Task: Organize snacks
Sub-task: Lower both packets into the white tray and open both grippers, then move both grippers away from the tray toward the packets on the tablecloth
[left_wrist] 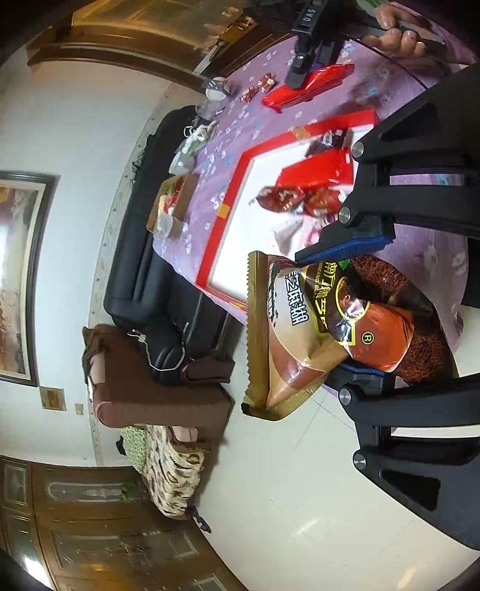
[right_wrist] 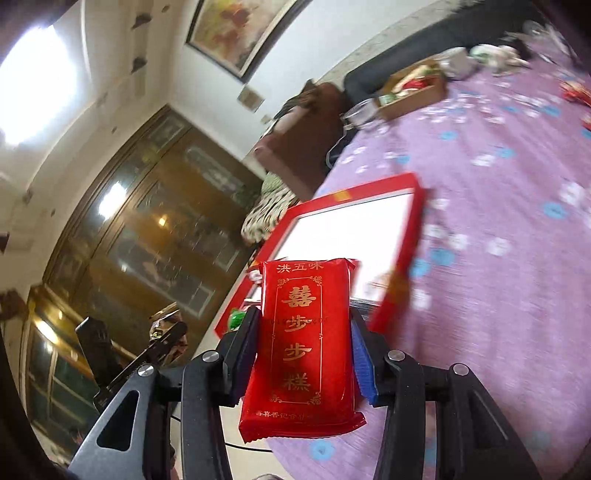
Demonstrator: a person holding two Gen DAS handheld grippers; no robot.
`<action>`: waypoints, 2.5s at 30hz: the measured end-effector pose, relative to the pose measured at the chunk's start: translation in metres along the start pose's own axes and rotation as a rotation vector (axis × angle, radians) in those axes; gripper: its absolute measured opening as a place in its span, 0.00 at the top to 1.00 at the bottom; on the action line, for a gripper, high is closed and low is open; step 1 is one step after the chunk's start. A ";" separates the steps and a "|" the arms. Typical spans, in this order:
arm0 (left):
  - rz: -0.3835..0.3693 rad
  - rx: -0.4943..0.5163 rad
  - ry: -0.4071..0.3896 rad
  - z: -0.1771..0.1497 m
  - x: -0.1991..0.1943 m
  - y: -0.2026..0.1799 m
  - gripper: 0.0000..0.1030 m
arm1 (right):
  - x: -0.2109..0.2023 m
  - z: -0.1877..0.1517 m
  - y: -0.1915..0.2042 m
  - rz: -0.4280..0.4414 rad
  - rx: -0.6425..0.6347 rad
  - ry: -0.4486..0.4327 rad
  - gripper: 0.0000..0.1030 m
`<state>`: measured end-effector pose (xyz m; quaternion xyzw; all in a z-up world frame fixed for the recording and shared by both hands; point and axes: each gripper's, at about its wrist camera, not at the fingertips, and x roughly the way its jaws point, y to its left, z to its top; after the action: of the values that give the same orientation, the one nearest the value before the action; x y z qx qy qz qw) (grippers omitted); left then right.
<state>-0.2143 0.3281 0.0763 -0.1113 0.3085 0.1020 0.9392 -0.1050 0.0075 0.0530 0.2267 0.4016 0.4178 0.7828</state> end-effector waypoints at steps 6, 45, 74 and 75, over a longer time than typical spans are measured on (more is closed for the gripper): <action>-0.010 0.007 0.032 -0.001 0.015 0.001 0.58 | 0.041 0.008 0.019 -0.015 -0.029 0.060 0.54; 0.175 0.377 0.043 0.041 0.087 -0.106 0.26 | 0.099 0.079 -0.005 -0.229 0.026 0.054 0.40; 0.092 0.597 -0.031 0.002 0.012 -0.209 0.18 | -0.064 0.027 -0.057 -0.271 0.140 -0.116 0.33; 0.073 0.609 -0.003 -0.003 0.018 -0.216 0.18 | -0.069 0.026 -0.064 -0.276 0.151 -0.119 0.33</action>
<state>-0.1456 0.1230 0.0942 0.1866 0.3274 0.0389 0.9255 -0.0762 -0.0852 0.0540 0.2518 0.4122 0.2606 0.8359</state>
